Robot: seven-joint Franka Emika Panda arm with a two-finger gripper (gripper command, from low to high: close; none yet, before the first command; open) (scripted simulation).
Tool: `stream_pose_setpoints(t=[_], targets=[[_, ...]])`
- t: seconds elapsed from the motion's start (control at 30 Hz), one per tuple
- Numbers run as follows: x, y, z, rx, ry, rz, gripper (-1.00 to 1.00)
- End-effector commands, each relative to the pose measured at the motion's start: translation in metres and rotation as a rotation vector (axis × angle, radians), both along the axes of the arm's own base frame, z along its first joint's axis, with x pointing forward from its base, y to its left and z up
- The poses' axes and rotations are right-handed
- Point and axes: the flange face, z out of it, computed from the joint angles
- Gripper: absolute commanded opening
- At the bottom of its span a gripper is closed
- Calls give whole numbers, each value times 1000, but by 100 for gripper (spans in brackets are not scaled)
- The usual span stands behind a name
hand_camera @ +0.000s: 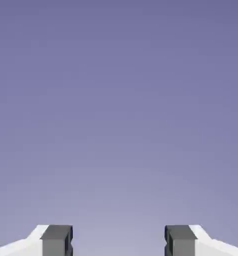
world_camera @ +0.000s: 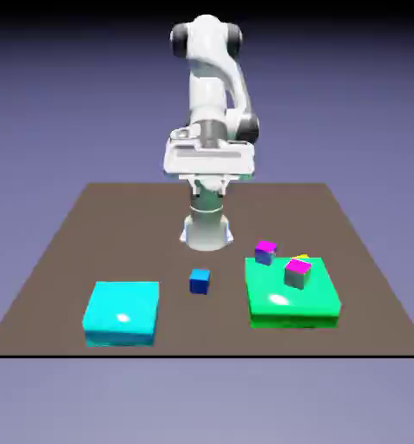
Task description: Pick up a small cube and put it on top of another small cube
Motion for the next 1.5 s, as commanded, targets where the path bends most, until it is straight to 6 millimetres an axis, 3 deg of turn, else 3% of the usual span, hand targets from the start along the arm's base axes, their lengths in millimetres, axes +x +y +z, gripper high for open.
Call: stream_pose_setpoints(t=[0.0, 0.23, 0.53, 0.57, 0.73, 0.77, 0.8, 0.83, 1.0, 1.07, 1.27, 1.47], targets=[[4, -2, -17, 7, 72, -11, 0], [6, -19, -134, 55, 576, -92, 0], [-46, -34, -261, 110, 1210, -202, 0], [-46, -34, -261, 110, 1210, -202, 0], [-69, -30, -324, 110, 1210, -202, 0], [-69, -29, -325, 110, 1210, -202, 0], [-69, -29, -325, 110, 1210, -202, -100], [-69, -29, -325, 110, 1210, -202, -100], [-46, -34, -262, 110, 1210, -202, -100], [-33, -17, -251, 50, 1173, -97, -100], [-15, 79, -218, -263, 1028, 426, -100], [-26, 183, -180, -577, 835, 932, -100]])
